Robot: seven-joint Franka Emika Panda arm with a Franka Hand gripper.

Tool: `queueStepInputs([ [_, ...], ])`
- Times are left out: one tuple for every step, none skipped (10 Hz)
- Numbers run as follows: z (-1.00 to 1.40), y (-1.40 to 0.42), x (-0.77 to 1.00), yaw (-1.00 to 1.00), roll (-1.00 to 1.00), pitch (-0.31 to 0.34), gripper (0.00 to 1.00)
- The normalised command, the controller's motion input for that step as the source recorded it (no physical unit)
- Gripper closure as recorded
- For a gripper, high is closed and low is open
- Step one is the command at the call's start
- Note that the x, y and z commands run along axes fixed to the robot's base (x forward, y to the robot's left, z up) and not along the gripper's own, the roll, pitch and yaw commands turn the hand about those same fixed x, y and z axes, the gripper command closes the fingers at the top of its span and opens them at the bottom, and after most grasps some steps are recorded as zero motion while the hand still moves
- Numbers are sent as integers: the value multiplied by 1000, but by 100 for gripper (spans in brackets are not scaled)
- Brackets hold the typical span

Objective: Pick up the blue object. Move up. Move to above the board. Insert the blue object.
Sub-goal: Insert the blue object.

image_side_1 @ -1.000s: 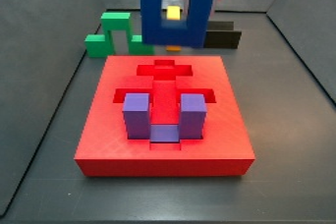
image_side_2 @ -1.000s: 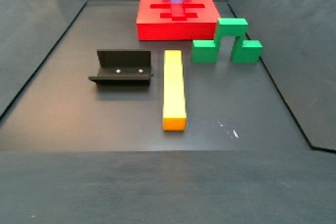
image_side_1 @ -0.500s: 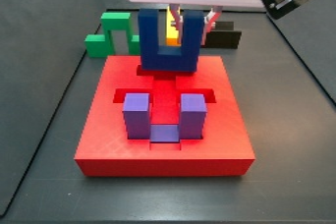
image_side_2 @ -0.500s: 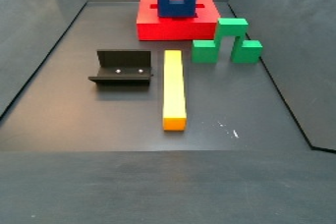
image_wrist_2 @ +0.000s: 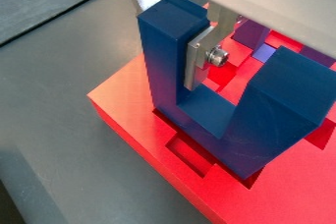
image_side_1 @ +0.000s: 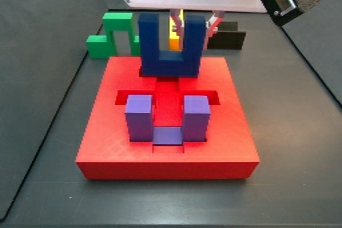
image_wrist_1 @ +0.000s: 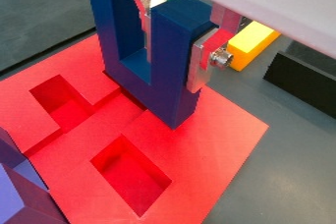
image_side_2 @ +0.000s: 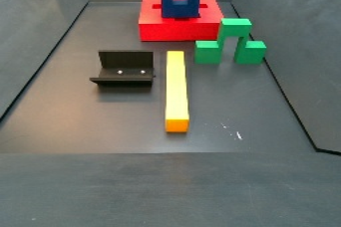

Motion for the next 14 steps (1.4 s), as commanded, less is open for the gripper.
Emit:
queueStepInputs([
  [-154, 17, -23, 117, 103, -30, 100],
  [-77, 106, -109, 71, 41, -34, 100],
  [0, 129, -191, 0, 0, -37, 100],
  [0, 160, -209, 0, -13, -47, 100],
  [0, 103, -126, 0, -14, -64, 100],
  [-123, 0, -17, 11, 4, -63, 100],
  [-263, -60, 0, 26, 126, -69, 100],
  [-380, -189, 0, 0, 216, -76, 100],
  [-457, -200, 54, 0, 217, -47, 100],
  [-540, -154, 49, 0, 196, -53, 100],
  [-606, -114, 49, 0, 199, -64, 100],
  [-654, -77, 63, 0, 210, -60, 100],
  [-680, -86, 54, -9, 207, -73, 100],
  [0, 0, 0, 0, 0, 0, 100],
])
